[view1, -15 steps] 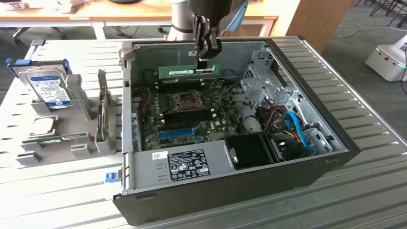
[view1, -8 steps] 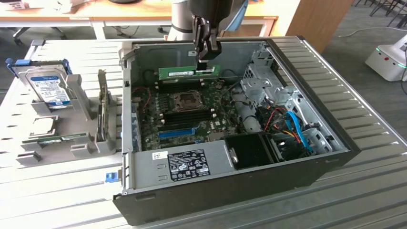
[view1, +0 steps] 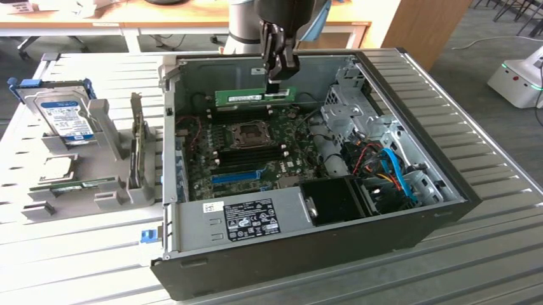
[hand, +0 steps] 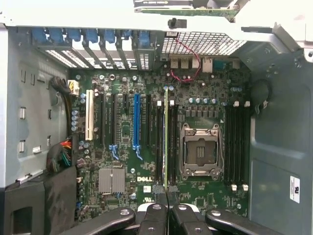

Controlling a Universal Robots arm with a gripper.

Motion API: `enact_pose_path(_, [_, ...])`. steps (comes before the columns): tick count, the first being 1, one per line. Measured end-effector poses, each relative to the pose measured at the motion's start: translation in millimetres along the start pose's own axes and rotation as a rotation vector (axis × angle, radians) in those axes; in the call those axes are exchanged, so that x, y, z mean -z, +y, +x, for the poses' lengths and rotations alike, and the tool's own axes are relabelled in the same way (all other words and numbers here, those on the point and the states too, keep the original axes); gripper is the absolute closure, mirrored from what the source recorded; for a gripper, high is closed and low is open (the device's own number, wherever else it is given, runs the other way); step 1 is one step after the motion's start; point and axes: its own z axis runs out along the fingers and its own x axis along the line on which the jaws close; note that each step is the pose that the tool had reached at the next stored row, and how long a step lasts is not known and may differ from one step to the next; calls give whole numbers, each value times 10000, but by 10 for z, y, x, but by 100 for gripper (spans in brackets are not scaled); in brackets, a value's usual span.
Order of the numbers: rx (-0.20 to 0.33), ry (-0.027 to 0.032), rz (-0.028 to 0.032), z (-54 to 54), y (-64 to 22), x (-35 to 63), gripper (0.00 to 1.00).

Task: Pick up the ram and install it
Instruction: 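Pick up the ram and move it above insertion slot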

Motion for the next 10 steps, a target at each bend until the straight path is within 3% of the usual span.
enact_pose_path(10, [0,-1,1,3,-79,-2,88])
